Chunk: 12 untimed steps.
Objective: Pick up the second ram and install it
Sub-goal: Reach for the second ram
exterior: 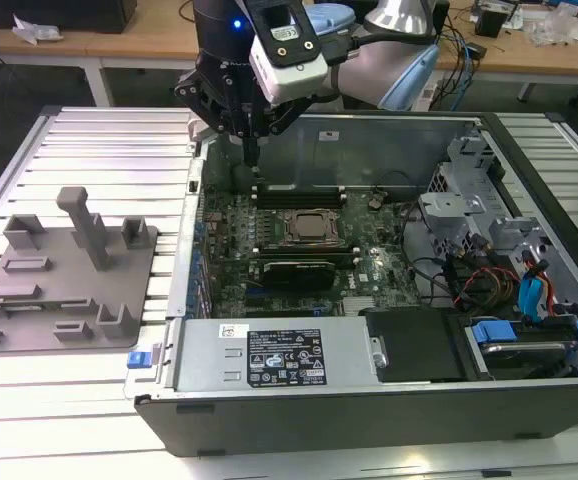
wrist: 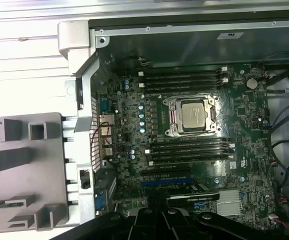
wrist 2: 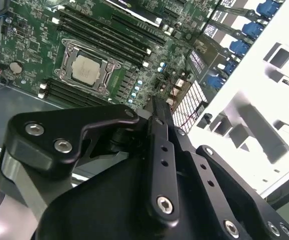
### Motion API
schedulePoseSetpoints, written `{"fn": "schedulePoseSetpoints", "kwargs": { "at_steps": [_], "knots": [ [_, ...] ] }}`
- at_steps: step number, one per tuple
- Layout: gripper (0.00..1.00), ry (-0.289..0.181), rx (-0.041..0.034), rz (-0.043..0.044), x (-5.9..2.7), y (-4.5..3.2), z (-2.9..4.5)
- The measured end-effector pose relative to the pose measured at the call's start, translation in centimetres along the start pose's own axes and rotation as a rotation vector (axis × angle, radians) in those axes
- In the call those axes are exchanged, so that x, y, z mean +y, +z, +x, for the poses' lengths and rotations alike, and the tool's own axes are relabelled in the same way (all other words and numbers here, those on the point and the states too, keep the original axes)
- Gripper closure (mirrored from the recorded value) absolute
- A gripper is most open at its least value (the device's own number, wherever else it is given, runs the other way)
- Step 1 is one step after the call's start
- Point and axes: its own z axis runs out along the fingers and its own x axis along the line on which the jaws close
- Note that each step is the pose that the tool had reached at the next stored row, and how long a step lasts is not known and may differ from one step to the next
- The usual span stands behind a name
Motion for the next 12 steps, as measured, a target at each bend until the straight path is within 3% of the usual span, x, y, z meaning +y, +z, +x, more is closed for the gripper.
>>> {"fn": "schedulePoseSetpoints", "kwargs": {
  "at_steps": [7,12],
  "knots": [
    [0.92,0.0,-0.002,-0.0002,-0.1,-0.03,1.35],
    [0.92,0.0,-0.0051,-0.0003,-0.21,-0.06,2.76]
  ]
}}
